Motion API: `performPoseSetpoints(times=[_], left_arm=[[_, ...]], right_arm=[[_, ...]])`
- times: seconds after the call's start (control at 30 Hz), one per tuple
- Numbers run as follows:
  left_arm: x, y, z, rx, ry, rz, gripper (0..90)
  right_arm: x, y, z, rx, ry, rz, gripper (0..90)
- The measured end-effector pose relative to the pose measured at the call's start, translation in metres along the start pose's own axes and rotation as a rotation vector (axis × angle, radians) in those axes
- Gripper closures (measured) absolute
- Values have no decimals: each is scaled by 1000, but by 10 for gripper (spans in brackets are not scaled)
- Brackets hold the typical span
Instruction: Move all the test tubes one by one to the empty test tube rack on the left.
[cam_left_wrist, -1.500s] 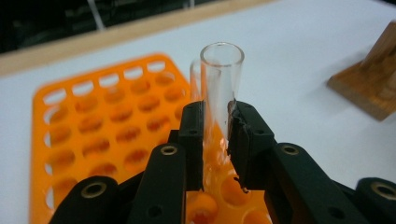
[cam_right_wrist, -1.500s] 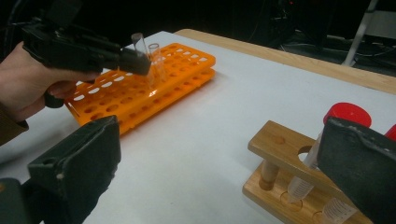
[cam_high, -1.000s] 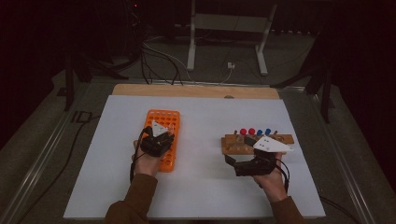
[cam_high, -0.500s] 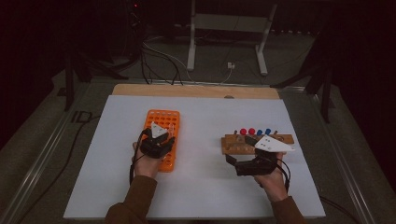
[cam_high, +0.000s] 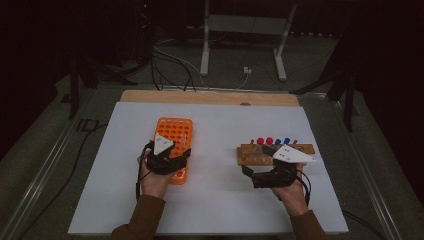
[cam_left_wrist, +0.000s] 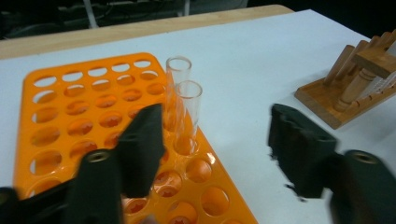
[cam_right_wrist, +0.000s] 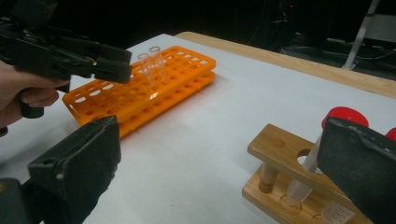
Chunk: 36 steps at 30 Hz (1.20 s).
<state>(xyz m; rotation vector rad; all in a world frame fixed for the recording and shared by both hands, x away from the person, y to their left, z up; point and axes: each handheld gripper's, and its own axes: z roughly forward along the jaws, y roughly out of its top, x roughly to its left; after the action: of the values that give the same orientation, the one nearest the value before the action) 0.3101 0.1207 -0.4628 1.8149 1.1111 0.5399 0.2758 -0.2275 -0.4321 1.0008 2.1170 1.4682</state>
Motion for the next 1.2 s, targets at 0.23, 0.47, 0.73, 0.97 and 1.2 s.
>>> performPoseSetpoints(times=[0.23,0.47,0.73,0.97,1.2], left_arm=[[-4,-1,-9,-27,-19,-23,157],[-8,4,-17,-31,-35,-27,32],[-10,6,-26,-69,-41,-29,5],[-12,7,-28,-84,-45,-25,5],[-9,9,-32,-106,-46,-43,5]], right_arm=[[-1,1,0,-3,-6,3,0],[-4,3,-4,-18,-14,11,0],[-11,7,-9,-32,-42,16,0],[-23,13,-17,-49,-85,34,1],[-47,18,-31,-57,-167,81,20]])
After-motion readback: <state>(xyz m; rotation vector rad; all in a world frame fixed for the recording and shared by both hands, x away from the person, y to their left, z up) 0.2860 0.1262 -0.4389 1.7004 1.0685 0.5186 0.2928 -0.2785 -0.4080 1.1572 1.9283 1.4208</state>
